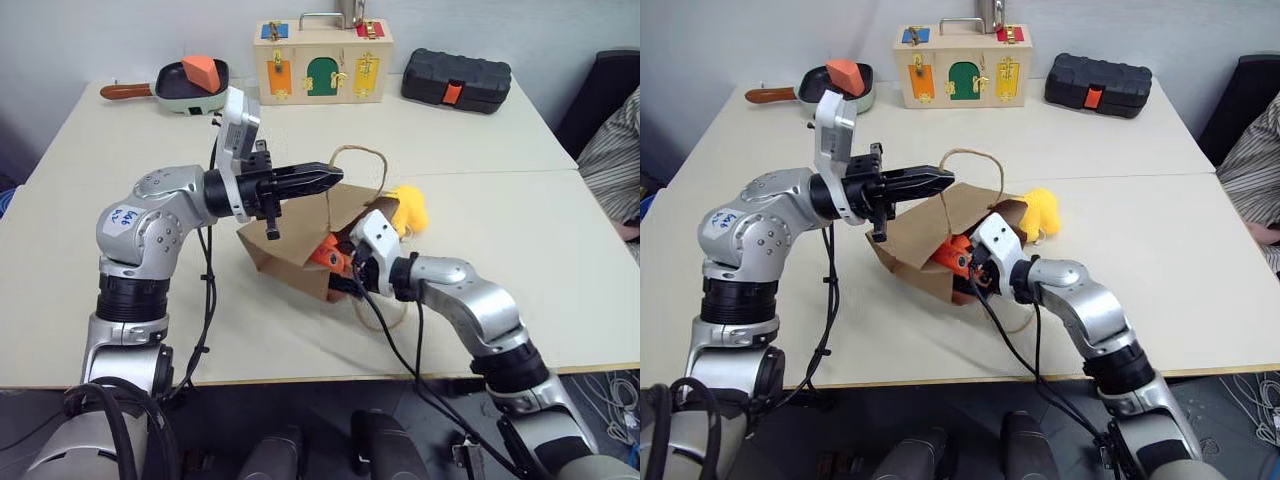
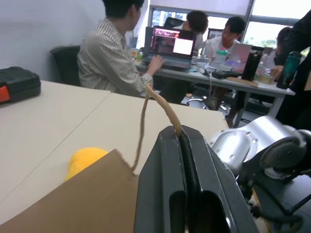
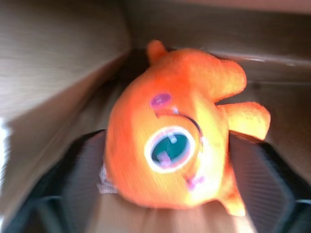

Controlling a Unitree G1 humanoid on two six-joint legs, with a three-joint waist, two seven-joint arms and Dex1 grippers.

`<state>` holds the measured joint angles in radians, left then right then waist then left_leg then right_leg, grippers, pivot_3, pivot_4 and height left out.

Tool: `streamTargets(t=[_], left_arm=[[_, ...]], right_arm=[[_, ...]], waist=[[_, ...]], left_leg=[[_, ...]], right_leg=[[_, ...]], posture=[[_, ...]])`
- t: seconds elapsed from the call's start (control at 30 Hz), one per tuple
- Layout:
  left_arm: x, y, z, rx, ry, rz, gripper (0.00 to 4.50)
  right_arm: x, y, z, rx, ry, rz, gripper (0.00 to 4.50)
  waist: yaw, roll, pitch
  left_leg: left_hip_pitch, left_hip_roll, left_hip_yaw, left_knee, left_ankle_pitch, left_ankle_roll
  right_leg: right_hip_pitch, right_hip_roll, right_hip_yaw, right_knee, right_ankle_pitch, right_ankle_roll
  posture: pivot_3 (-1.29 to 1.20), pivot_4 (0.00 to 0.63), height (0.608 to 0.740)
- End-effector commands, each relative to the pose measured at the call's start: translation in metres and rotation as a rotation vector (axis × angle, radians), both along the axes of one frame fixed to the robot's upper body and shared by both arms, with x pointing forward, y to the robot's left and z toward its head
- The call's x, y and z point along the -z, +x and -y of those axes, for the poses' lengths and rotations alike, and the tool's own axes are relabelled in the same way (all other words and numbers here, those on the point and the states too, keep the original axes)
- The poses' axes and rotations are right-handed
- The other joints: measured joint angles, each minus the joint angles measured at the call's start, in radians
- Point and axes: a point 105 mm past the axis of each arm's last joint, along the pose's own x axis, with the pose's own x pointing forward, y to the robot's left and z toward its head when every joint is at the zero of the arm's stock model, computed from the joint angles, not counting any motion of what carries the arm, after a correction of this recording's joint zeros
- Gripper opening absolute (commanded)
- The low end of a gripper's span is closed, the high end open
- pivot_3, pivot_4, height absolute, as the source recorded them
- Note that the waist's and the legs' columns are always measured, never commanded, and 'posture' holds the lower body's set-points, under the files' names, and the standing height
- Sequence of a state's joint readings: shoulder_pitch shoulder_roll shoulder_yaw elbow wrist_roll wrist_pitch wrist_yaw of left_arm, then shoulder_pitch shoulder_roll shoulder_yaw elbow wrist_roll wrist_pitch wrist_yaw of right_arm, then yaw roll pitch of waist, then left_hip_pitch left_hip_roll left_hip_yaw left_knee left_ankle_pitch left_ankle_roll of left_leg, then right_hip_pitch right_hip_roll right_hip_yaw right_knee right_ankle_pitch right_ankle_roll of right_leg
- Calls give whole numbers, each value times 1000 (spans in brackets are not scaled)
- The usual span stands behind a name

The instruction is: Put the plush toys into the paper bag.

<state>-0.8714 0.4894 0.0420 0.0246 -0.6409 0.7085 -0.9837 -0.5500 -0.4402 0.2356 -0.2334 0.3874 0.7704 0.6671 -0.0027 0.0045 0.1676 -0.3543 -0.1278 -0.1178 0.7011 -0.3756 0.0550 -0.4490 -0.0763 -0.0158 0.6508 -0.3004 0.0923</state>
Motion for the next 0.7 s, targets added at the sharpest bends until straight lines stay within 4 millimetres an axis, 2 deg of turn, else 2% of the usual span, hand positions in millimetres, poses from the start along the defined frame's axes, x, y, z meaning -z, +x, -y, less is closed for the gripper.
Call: streamTargets(t=[0.03, 0.13, 0.23, 0.3, 0.33, 0.4, 0.47, 0.63, 0.7], left_arm=[[-8, 0, -9, -31, -11, 43, 0], [-9, -2, -9, -33, -10, 48, 0], [-11, -4, -9, -30, -10, 55, 0], [-13, -5, -8, -26, -12, 59, 0], [-13, -6, -7, -24, -13, 60, 0], [-13, -7, -6, -18, -10, 63, 0], [-13, -8, -6, -15, -10, 65, 0], [-15, -7, -3, -9, -13, 70, 0], [-15, -7, -2, -8, -14, 71, 0]], right_arm=[[-40, -29, 23, -69, 20, 67, 4466], [-65, -47, 48, -76, 70, 45, 4466], [-92, -52, 77, -50, 161, 30, 4466], [-108, -38, 100, 49, 243, 37, 4466], [-109, -26, 111, 127, 258, 35, 4466], [-101, 5, 128, 298, 229, 39, 4466], [-86, 32, 134, 413, 207, 13, 4466], [-54, 89, 125, 571, 213, -52, 4466], [-42, 102, 116, 586, 231, -102, 4466]], waist=[[6, 0, 0], [6, 0, 0], [9, 0, 0], [7, 0, 0], [5, 0, 0], [3, 0, 0], [2, 0, 0], [-5, 0, 0], [-7, 0, 0]], left_leg=[[0, 0, -1, 0, 0, 0], [-1, 0, -2, 0, 0, 0], [-1, 0, -1, -1, 0, 0], [-1, 0, -1, -1, 0, 0], [-1, 0, 0, -1, 0, 0], [0, 0, 1, -1, 0, 0], [1, 0, 1, -1, 0, 0], [0, 0, 4, -2, 0, 0], [0, 0, 5, -2, 0, 0]], right_leg=[[0, 0, 0, 0, 0, 0], [2, 0, 0, -4, 0, 0], [2, 0, 0, -5, 0, 0], [3, 0, 0, -5, 0, 0], [3, 0, 0, -5, 0, 0], [3, 0, 2, -4, 0, 0], [2, 0, 2, -4, 0, 0], [0, 0, 4, -2, 0, 0], [-2, 0, 4, 0, 0, 0]], posture=[[0, 150, 740], [0, 150, 740], [0, 150, 740], [0, 150, 740], [0, 150, 740], [0, 150, 740], [0, 150, 740], [0, 150, 740], [0, 150, 740]])
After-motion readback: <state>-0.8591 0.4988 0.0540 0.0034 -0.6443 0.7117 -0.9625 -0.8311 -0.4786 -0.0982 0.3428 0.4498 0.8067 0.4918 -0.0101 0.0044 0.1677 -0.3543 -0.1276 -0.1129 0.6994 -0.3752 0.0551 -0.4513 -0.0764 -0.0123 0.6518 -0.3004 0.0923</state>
